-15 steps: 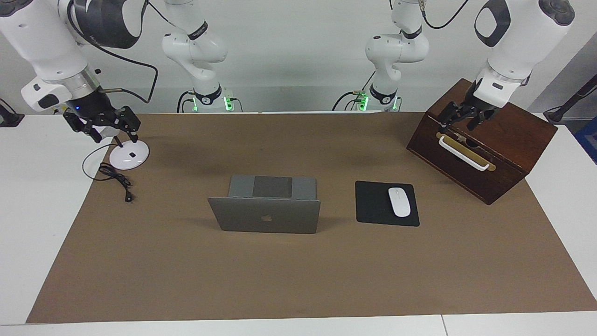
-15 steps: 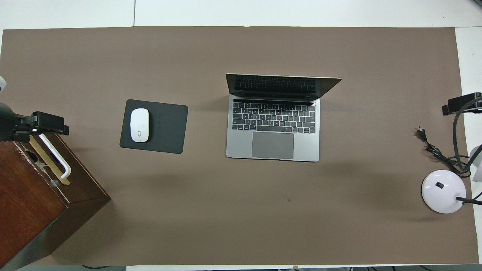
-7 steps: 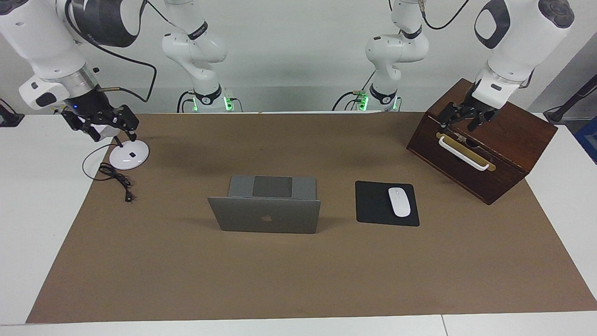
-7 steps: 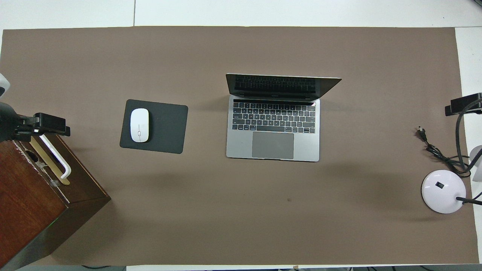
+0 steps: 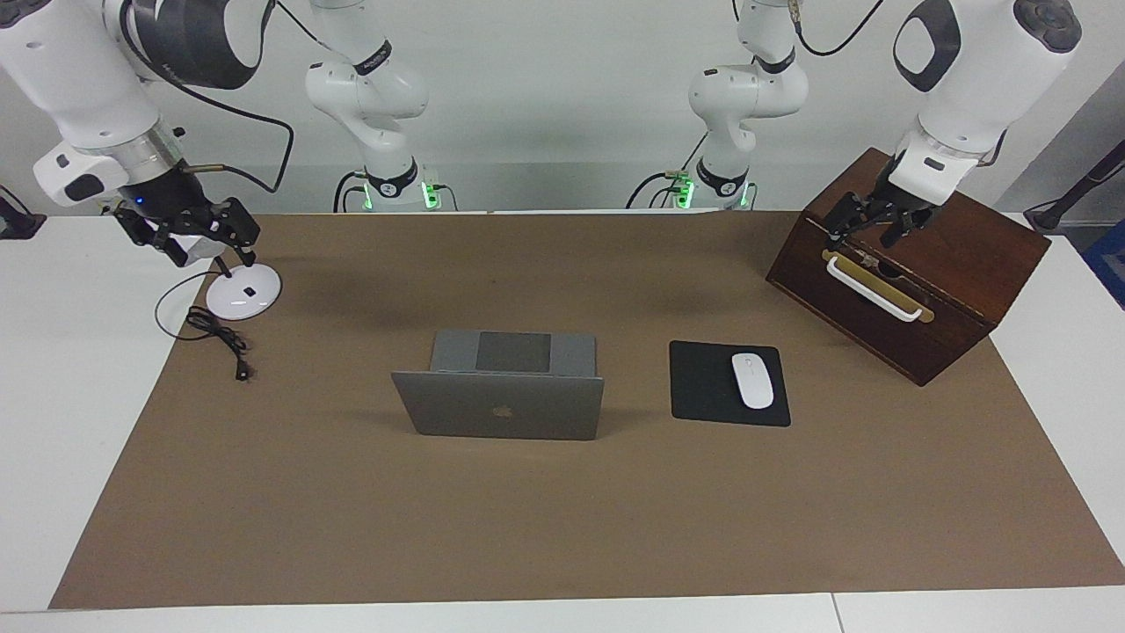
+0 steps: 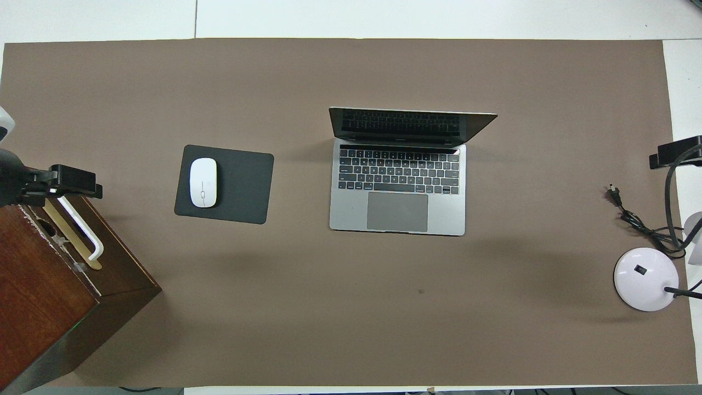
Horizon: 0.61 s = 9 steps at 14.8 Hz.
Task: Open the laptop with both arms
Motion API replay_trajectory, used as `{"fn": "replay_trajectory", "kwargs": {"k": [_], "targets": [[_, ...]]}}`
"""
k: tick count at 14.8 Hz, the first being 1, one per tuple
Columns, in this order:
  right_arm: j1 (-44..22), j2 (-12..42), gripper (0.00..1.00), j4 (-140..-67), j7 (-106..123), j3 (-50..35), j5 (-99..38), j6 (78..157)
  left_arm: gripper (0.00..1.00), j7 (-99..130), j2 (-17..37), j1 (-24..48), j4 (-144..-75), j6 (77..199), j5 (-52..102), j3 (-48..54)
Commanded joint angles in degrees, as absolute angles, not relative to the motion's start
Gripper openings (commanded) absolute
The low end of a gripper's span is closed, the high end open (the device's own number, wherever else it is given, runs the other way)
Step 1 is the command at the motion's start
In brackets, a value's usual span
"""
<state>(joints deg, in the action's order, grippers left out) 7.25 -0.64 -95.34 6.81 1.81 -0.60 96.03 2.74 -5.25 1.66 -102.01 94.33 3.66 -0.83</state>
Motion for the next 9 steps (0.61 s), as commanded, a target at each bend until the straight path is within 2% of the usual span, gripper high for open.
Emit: {"fn": "replay_trajectory", "kwargs": {"k": [1, 9], "targets": [[7.9, -1.3, 1.0, -95.8, 5.8, 1.4, -0.8, 95.4, 1.0, 1.8, -4.9, 1.4, -101.0, 93.0, 2.3, -0.6], [7.8, -1.3, 1.0, -95.8, 5.8, 1.4, -0.8, 95.5, 1.0, 1.6, -5.0, 1.8, -100.9, 92.6, -0.3, -0.4]]}}
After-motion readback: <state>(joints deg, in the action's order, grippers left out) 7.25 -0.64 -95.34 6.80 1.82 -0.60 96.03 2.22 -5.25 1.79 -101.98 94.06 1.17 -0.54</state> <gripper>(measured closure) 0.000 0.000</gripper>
